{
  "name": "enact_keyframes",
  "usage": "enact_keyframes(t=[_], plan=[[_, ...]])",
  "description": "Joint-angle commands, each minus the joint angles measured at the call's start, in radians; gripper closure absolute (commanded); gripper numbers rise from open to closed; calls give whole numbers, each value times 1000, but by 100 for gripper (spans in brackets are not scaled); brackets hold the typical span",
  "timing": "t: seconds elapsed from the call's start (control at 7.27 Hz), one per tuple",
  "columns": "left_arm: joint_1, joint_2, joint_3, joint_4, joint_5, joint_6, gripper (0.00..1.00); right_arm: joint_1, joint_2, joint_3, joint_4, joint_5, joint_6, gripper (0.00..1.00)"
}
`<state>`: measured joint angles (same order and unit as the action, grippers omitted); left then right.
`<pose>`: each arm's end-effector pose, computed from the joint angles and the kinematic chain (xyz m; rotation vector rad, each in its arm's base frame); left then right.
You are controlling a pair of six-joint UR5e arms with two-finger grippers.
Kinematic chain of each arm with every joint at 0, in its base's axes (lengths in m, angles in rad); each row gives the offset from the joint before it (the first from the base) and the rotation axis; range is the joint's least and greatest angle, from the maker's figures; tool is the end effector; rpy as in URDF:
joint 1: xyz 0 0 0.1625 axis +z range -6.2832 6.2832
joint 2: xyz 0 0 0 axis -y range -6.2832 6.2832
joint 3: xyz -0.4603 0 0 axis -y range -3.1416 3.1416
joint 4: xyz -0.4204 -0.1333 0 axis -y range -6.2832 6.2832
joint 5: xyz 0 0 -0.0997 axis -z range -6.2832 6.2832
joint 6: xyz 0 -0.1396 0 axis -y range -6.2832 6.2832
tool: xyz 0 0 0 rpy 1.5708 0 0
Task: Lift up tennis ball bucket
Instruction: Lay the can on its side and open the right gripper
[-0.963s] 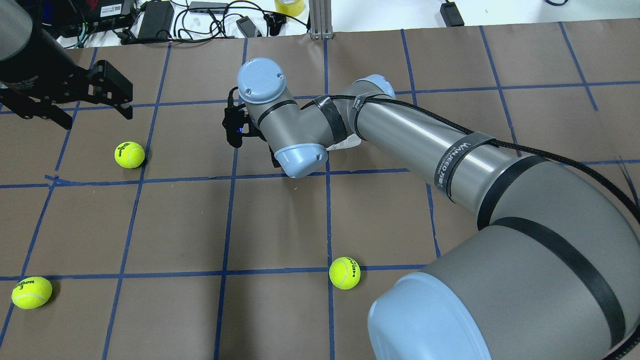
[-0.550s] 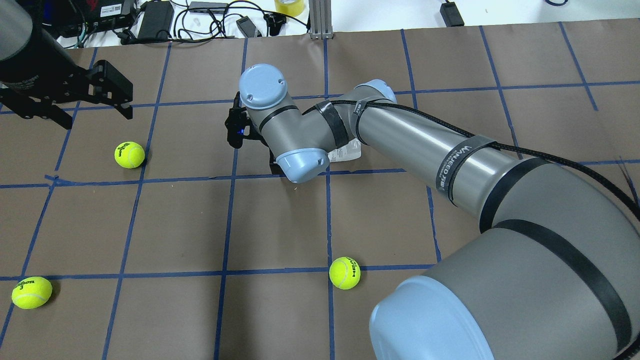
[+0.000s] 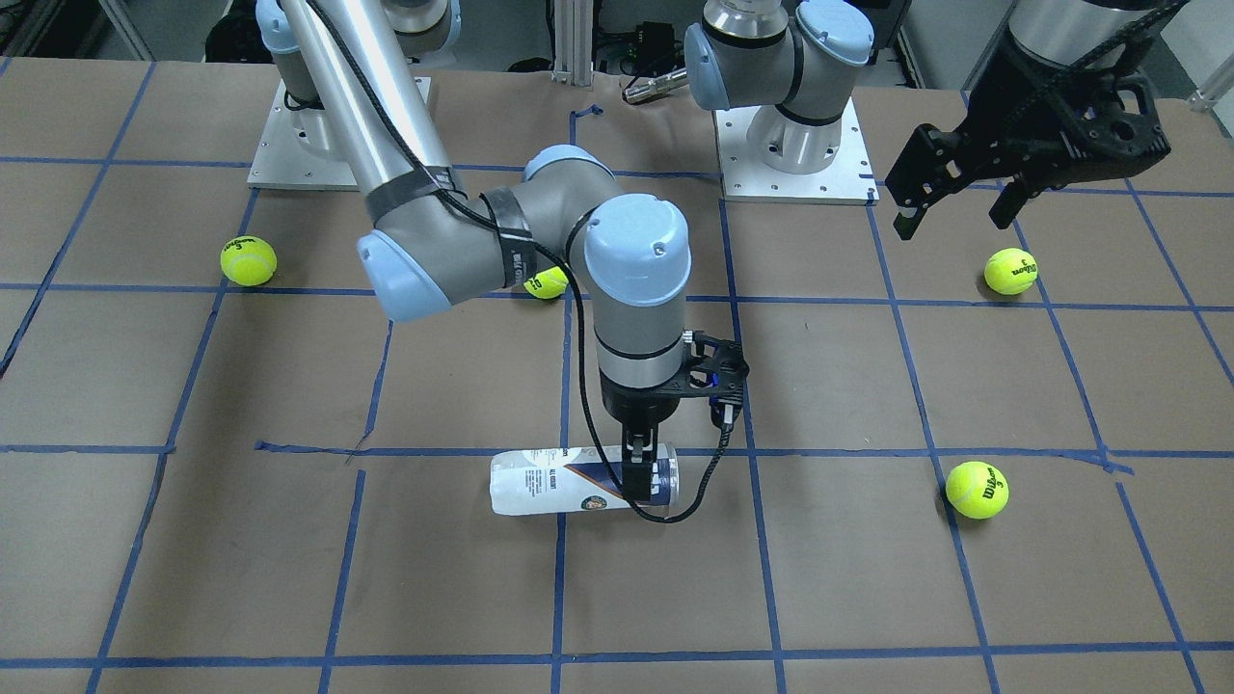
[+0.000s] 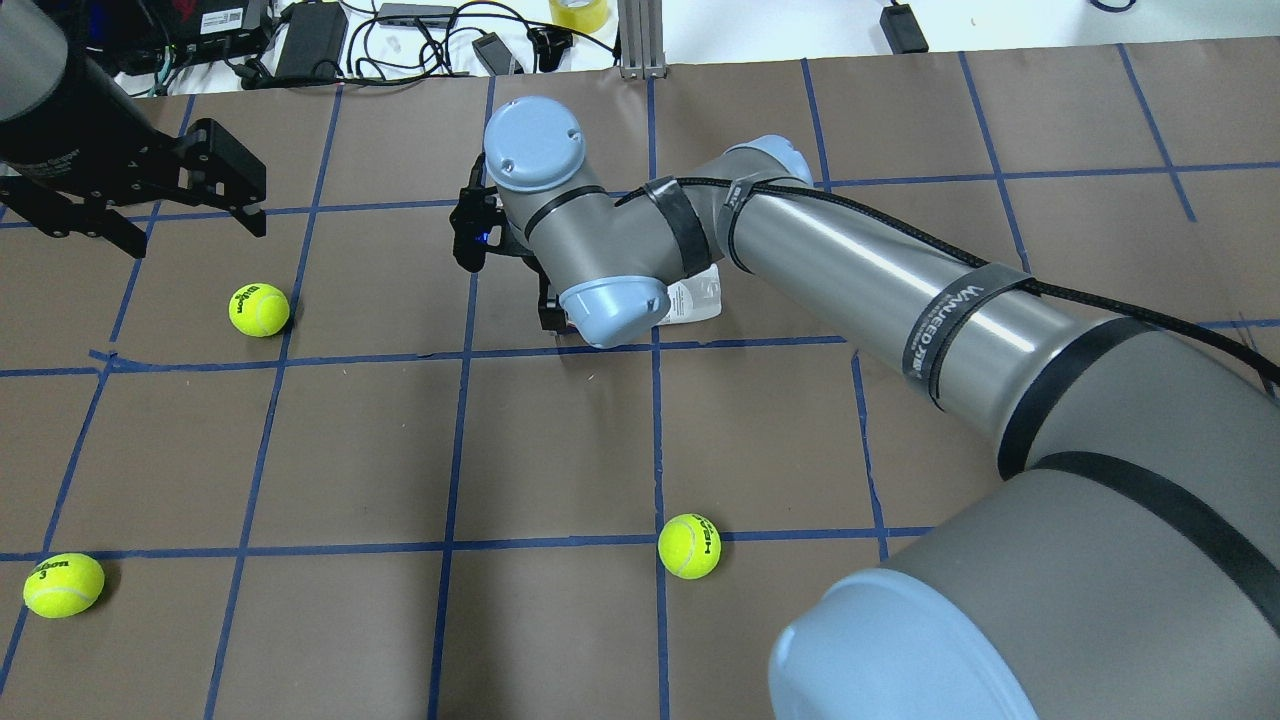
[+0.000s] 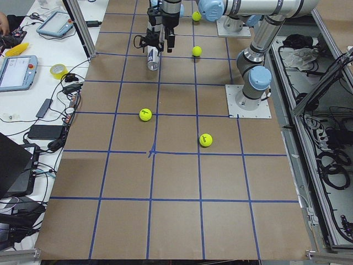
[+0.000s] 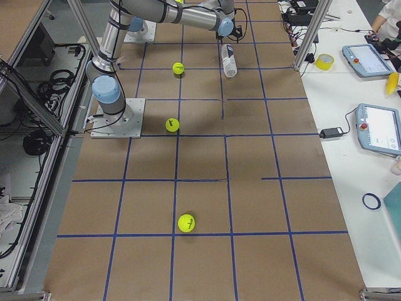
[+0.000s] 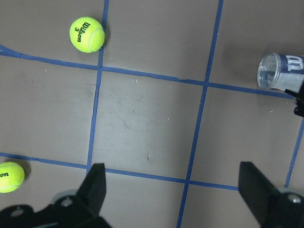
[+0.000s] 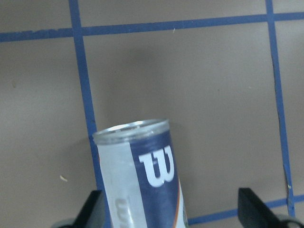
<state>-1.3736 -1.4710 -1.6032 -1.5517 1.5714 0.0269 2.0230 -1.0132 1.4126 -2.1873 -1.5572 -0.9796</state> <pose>-0.0356 -0.5017 0.5184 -0.2661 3.1171 -0.1344 0.4529 -0.6230 0.2748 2.0235 -2.3228 0.3296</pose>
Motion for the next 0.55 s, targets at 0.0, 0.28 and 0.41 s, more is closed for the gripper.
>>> enact_keyframes(t=[0.0, 0.28, 0.41], plan=[[21, -21, -12, 21, -13, -7, 0, -100, -191, 5, 197, 64, 51, 0], [22, -81, -18, 121, -130, -16, 0, -200, -376, 8, 401, 62, 50, 0], [19, -132, -44, 209, -213, -19, 0, -269, -457, 9, 548, 63, 55, 0]])
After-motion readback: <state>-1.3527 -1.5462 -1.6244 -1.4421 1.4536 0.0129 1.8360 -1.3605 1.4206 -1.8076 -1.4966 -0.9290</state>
